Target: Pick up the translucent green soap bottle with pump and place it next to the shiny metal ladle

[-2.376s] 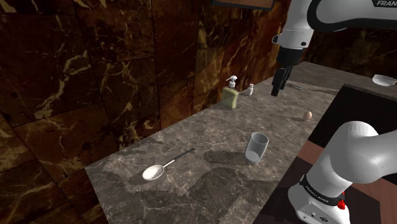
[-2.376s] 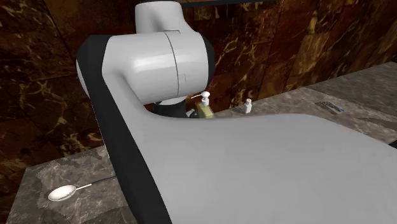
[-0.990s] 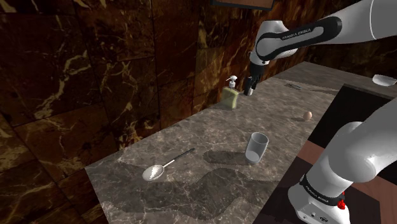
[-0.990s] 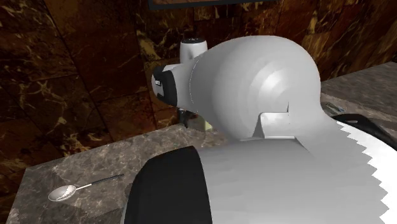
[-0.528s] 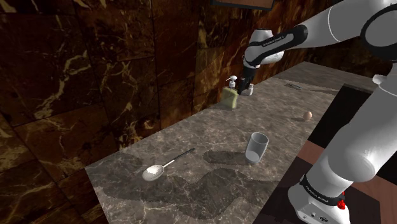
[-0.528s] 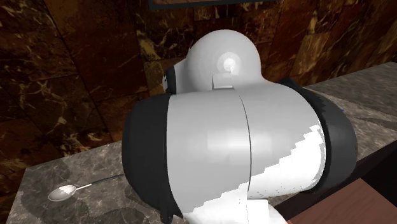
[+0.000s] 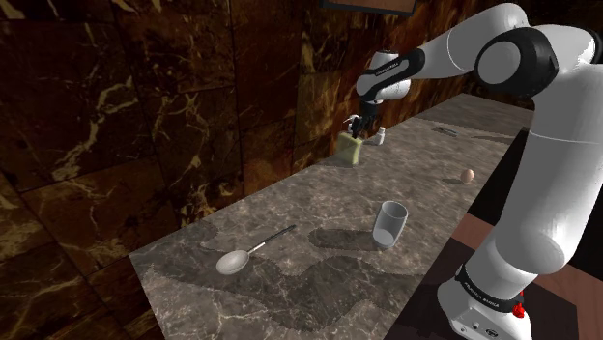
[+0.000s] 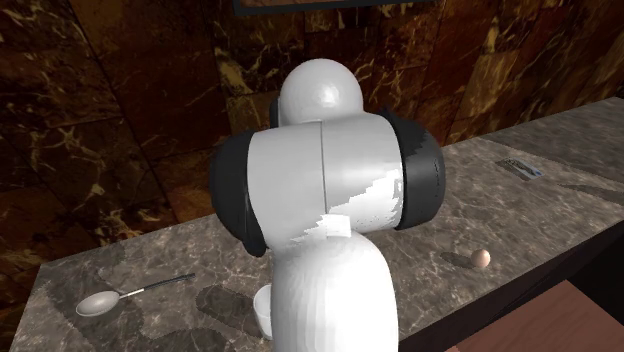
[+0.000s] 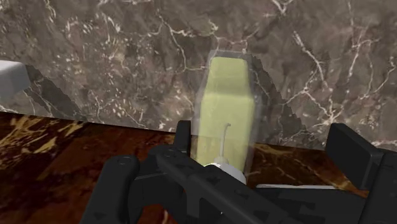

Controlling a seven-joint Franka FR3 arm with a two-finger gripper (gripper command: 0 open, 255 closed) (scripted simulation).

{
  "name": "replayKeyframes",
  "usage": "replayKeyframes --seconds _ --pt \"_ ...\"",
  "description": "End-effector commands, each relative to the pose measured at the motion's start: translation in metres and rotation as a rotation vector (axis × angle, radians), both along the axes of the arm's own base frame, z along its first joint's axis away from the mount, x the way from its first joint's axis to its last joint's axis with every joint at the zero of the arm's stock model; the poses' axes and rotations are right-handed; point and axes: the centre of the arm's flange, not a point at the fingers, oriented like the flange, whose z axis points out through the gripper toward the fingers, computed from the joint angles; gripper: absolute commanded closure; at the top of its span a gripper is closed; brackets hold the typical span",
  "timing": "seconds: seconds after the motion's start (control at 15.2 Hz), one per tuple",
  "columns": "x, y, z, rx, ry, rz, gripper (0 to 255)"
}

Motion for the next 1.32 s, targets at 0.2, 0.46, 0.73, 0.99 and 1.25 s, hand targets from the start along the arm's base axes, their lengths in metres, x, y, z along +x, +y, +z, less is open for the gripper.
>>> replayKeyframes --seconds 0.2,0.46,0.73,0.99,1.25 --pt "0.014 -0.017 -0.025 -0.006 -0.009 -0.003 0" --pt "0.017 -0.019 -0.045 -0.006 -0.009 -0.003 0" --pt "0.017 -0.019 -0.048 -0.006 -0.009 -0.003 0" --pt "0.017 -0.019 -0.048 -0.006 -0.009 -0.003 0" --pt "0.017 -0.02 -0.048 -0.006 -0.009 -0.003 255"
